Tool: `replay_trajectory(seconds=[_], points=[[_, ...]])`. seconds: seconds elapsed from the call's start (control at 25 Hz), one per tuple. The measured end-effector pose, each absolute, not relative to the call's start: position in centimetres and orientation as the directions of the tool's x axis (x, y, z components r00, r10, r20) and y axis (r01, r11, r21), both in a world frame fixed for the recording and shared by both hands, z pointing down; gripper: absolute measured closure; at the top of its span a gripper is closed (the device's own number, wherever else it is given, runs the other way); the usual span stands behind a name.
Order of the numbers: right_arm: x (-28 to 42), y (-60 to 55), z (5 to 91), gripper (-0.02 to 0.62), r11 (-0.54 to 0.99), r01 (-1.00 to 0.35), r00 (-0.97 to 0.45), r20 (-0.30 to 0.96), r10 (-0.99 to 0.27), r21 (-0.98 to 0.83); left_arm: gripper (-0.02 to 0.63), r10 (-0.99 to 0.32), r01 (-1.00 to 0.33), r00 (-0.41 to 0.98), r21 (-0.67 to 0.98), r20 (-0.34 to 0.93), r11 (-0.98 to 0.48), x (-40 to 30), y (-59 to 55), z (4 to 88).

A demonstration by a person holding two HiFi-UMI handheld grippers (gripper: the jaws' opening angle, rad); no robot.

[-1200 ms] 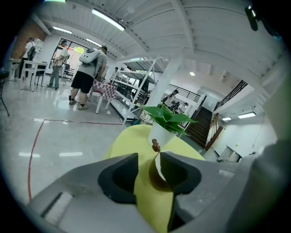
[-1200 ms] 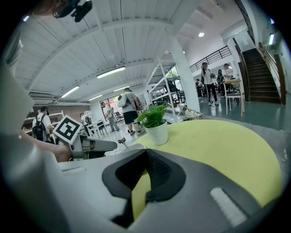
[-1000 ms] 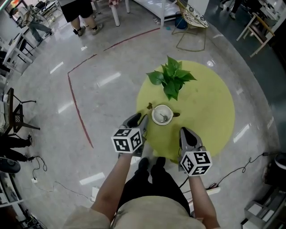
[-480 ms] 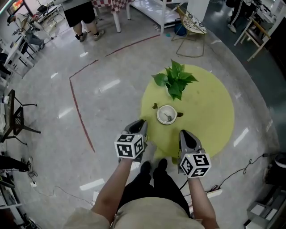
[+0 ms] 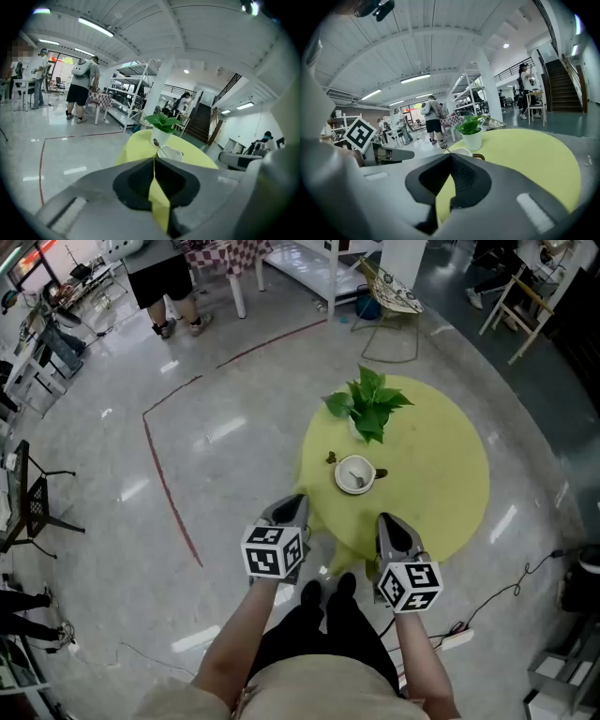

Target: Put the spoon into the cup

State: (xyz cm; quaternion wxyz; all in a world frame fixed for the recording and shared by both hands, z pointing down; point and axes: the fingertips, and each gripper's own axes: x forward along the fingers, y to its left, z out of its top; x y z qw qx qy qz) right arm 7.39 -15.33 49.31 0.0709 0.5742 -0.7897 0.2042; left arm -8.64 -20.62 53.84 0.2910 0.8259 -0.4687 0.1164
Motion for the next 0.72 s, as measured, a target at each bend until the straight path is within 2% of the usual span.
replay_trajectory(seconds=[0.72], points=[[5.9,-10.8,47.7,0.594,0.225,-0.951,-0.284,0.317,-0.905,-0.211,0.604,-0.699,-0.804,0.595,0.303,0.397,-0.512,-9.4,-16.4,49.9]])
